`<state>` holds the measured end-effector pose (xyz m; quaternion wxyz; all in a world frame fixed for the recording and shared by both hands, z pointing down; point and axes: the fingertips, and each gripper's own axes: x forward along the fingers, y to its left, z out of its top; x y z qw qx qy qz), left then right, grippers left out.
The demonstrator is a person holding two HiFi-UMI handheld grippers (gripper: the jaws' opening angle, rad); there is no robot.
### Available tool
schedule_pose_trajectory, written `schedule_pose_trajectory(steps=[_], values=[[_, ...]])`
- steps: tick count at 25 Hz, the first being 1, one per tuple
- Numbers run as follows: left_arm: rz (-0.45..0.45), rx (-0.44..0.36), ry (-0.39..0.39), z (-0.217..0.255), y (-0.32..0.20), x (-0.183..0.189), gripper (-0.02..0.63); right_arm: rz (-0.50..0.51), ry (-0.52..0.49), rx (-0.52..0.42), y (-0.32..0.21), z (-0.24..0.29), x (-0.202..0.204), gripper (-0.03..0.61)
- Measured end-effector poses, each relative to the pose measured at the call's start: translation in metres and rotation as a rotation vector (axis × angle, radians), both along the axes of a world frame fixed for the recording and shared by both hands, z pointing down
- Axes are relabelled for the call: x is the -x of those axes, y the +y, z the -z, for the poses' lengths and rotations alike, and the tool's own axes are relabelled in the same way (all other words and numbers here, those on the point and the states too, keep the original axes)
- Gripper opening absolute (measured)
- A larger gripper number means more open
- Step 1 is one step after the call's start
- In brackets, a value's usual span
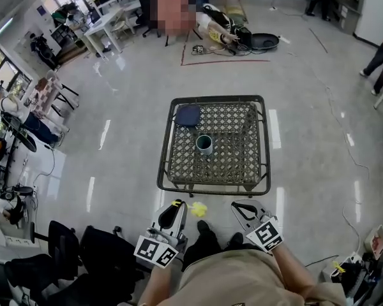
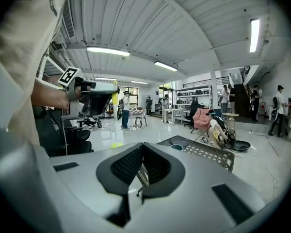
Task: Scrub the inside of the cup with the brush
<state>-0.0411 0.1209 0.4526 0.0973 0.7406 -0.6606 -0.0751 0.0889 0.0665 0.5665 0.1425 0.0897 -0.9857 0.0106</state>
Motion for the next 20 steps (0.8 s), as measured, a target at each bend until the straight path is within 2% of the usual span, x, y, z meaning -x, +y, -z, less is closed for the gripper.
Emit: schedule_pose_trajectory(steps=[6,9,20], values=[[-0.015,0.008,0.008,-0.009,-0.016,0.034,0.059,0.016,0.011,-0.015,-0.007,-0.004,0.033,0.017],[-0.038,0.012,0.018,-0.011,-0.033,0.051,0.059,-0.008,0.019,-0.027,-0.021,-0.002,0.053,0.017],[-0.172,-0.012,0.009,0.001,-0.095,0.107,0.060,-0.054,0.034,-0.040,-0.056,0.013,0.128,0.017]])
